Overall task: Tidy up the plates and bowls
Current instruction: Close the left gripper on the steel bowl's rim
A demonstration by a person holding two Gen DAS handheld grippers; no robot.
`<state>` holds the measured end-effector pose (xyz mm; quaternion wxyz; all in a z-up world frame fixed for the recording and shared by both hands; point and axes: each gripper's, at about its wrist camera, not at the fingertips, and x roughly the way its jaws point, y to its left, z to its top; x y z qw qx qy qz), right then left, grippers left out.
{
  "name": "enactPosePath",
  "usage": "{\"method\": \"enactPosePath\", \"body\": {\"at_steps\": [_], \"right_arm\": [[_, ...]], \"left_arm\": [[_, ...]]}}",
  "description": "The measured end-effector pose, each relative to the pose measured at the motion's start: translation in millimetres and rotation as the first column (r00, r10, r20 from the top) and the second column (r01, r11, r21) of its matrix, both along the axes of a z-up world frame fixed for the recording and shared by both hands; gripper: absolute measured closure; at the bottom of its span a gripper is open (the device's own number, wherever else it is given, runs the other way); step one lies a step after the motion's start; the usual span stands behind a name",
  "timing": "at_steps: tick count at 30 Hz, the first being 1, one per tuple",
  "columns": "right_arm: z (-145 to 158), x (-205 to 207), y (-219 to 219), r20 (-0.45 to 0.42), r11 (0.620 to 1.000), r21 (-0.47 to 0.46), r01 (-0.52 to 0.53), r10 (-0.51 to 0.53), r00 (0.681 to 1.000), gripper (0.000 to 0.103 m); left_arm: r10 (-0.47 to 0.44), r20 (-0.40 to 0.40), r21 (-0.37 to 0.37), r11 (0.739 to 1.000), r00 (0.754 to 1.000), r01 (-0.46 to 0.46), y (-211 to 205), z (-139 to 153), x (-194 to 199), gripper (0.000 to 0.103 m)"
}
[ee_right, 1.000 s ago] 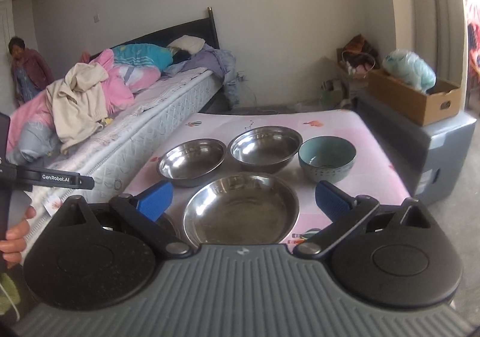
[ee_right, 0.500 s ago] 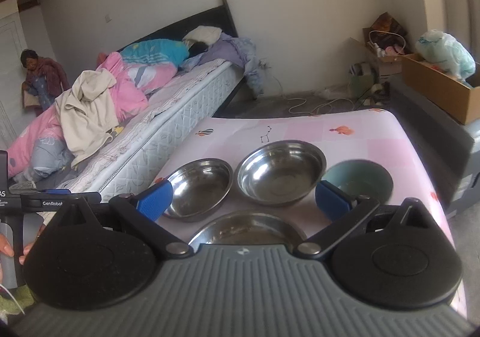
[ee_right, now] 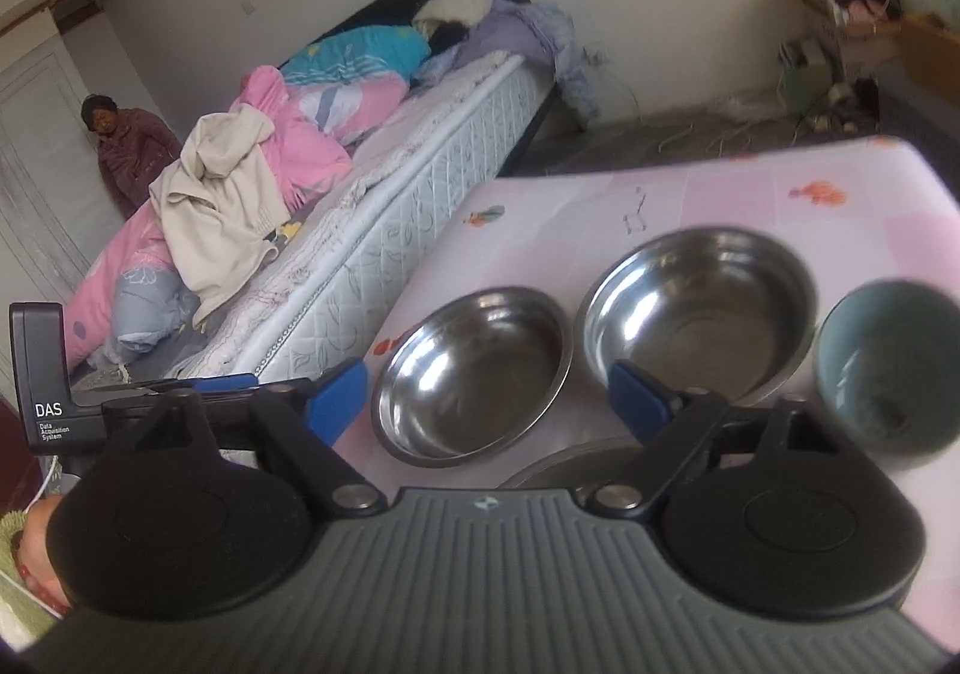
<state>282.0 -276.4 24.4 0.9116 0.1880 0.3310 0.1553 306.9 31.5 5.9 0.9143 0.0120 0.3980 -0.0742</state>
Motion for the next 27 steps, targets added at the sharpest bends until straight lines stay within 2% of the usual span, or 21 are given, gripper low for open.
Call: {"method": "enactPosePath", "body": {"at_steps": [3,5,9,12,15,18,23,24,26,27], "right_arm": [[-25,16,15,-0.039,1.0,0.0,0.015,-0.015,0.999,0.041],[-37,28,22,-0.059,1.0,-0.013,0.019,-0.02,0.998,0.052],[-55,46,29,-0.099,0.998,-0.043,0.04,-0.045,0.994,0.057],[-66,58,28,-0.137,0.997,-0.049,0.055,-0.061,0.989,0.06],[-76,70,28,-0.178,0.998,-0.045,0.051,-0.058,0.982,0.067],[-85,77,29,-0.204,0.998,-0.038,0.046,-0.052,0.978,0.073],[-92,82,28,-0.228,0.999,-0.03,0.043,-0.048,0.972,0.083],[-92,83,28,-0.228,0.999,-0.029,0.038,-0.044,0.973,0.084],[-92,85,29,-0.224,0.999,-0.034,0.03,-0.037,0.974,0.089],[-92,86,30,-0.221,0.999,-0.034,0.025,-0.032,0.975,0.089]], "left_arm": [[-0.013,-0.015,-0.011,1.0,1.0,0.013,-2,-9,11,0.05],[-0.028,-0.022,-0.01,1.0,0.999,0.028,-4,-14,19,0.052],[-0.033,-0.04,-0.035,0.999,0.999,0.031,-6,-20,38,0.052],[-0.032,-0.064,-0.02,0.999,0.997,0.031,-10,-25,53,0.057],[-0.009,-0.113,-0.009,1.0,0.994,0.008,-13,-32,70,0.057],[-0.002,-0.126,-0.008,1.0,0.992,0.001,-13,-40,79,0.058],[0.001,-0.173,-0.013,1.0,0.985,-0.003,-14,-53,88,0.071],[0.007,-0.175,-0.005,1.0,0.985,-0.008,-14,-55,89,0.078],[0.015,-0.176,-0.019,1.0,0.984,-0.018,-14,-56,88,0.083],[0.013,-0.174,-0.019,1.0,0.985,-0.016,-16,-56,88,0.089]]}}
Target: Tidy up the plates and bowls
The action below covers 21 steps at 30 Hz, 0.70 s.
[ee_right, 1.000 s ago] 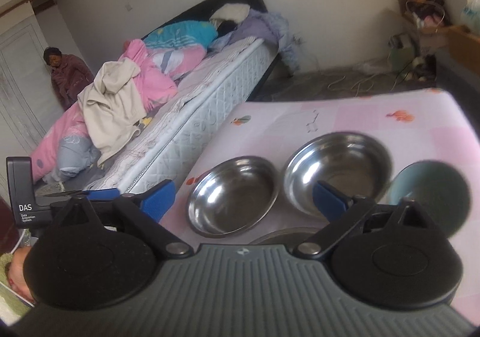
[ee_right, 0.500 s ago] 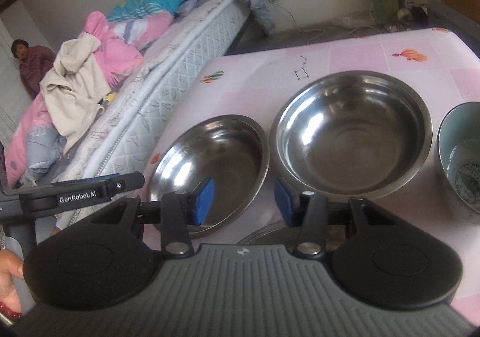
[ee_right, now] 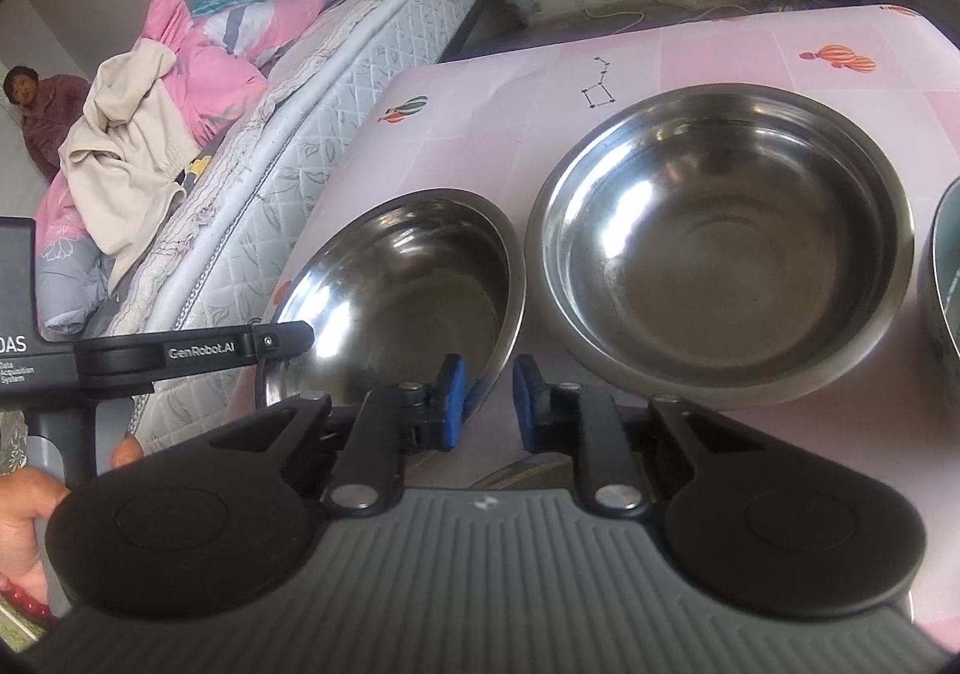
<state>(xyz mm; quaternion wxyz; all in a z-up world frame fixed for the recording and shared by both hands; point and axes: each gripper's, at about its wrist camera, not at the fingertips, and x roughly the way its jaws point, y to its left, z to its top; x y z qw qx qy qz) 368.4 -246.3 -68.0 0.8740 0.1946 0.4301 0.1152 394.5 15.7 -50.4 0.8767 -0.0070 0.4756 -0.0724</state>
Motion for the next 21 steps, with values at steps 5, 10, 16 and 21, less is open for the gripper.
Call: {"method": "enactPosePath", "body": {"at_steps": [5,10,16,21], "right_arm": [[1,2,3,0.011,1.0,-0.025,-0.01,0.01,1.0,0.089],[5,-1,4,0.028,0.999,-0.041,-0.023,0.025,0.999,0.089],[17,-8,0,0.054,0.999,-0.021,-0.039,0.04,0.998,0.089],[33,-19,-12,0.082,0.999,-0.004,-0.033,0.033,0.996,0.089]], "left_arm": [[-0.01,0.033,0.064,0.998,0.999,0.007,-12,2,-4,0.088],[-0.006,0.056,0.055,0.998,0.998,0.003,-9,11,-11,0.088],[-0.018,0.085,0.052,0.999,0.996,0.014,-10,33,-21,0.089],[-0.039,0.118,0.045,0.998,0.992,0.034,-24,58,-23,0.089]]}}
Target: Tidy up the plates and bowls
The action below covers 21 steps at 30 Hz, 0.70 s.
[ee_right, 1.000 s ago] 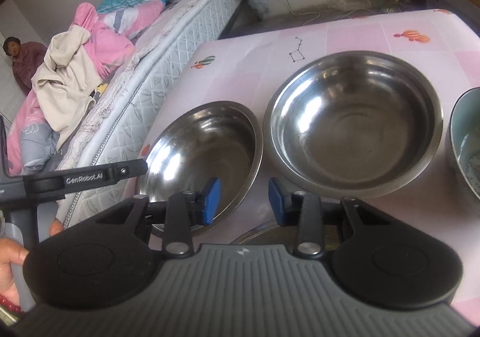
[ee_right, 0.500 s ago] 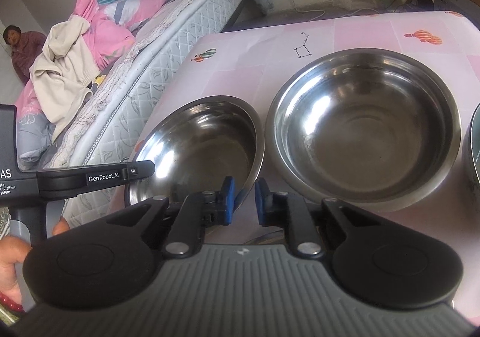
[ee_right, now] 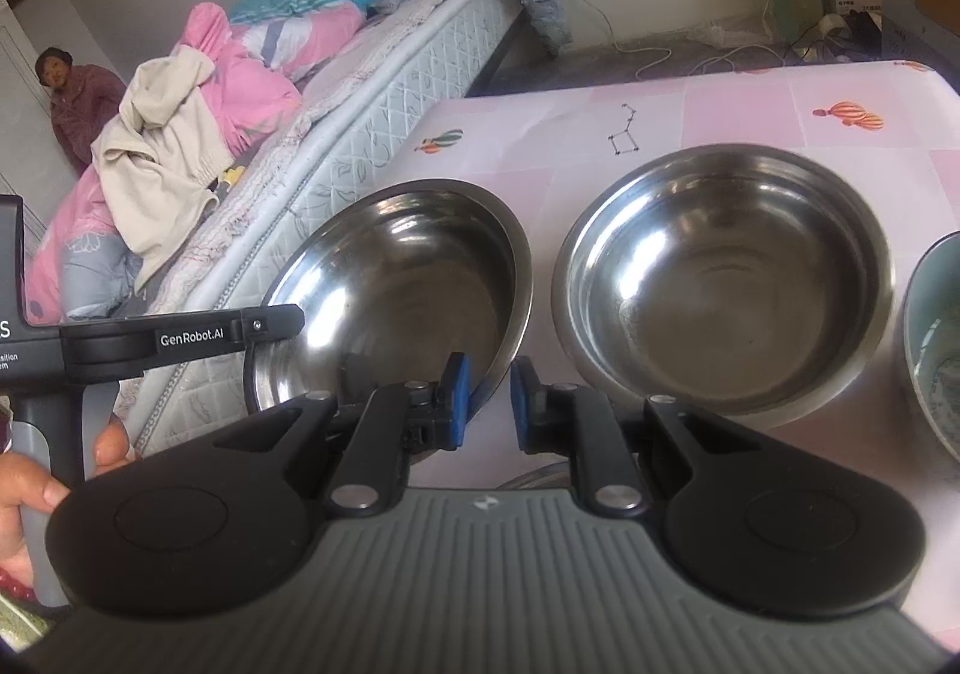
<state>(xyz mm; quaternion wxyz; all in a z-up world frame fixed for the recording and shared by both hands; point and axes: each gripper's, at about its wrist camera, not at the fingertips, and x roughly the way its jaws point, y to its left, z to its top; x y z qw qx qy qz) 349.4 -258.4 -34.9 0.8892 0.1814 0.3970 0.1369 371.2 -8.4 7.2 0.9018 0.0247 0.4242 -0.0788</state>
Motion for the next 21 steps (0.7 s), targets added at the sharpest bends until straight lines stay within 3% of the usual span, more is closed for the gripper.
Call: {"method": "enactPosePath", "body": {"at_steps": [5,10,21], "right_arm": [[24,-13,-23,0.055,1.0,0.0,0.016,-0.016,0.998,0.088],[39,-18,-61,0.057,0.999,-0.018,0.051,-0.05,0.997,0.086],[18,-8,-129,-0.007,0.977,-0.165,0.134,-0.137,0.99,0.084]], "left_arm": [[-0.044,0.015,-0.02,0.999,0.999,0.044,-27,16,4,0.089],[-0.091,0.014,-0.04,0.995,0.996,0.091,-69,16,15,0.089],[-0.155,-0.051,-0.012,0.988,0.987,0.155,-142,-23,37,0.087]]}}
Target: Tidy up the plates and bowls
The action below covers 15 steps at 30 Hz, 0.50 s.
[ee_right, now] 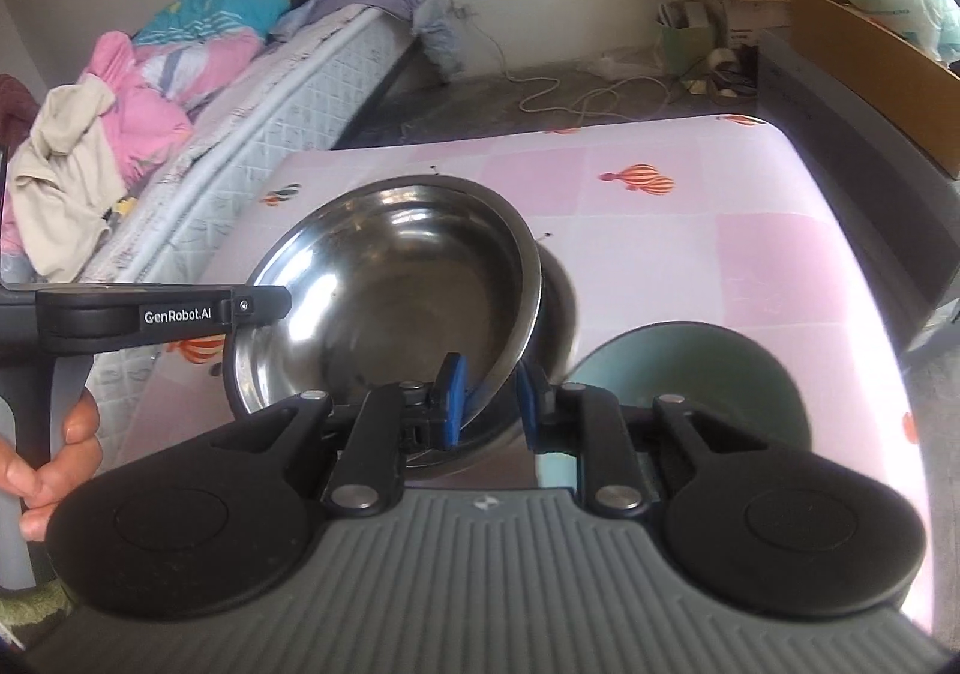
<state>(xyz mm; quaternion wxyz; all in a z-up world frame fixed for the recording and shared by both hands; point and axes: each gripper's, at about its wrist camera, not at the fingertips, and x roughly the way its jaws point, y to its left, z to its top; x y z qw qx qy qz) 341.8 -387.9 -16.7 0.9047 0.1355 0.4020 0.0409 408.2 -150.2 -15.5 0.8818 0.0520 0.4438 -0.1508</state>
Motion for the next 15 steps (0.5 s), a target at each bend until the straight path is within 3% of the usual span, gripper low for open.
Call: {"method": "enactPosePath", "body": {"at_steps": [8,15], "right_arm": [[-6,13,-4,0.003,0.999,-0.05,-0.003,0.004,1.0,0.083],[2,19,-13,0.029,0.998,-0.058,0.006,-0.004,1.0,0.083]], "left_arm": [[-0.047,0.02,0.022,0.999,0.999,0.046,-16,-4,-4,0.078],[-0.045,0.057,0.029,0.999,0.997,0.043,-11,6,-11,0.052]]}}
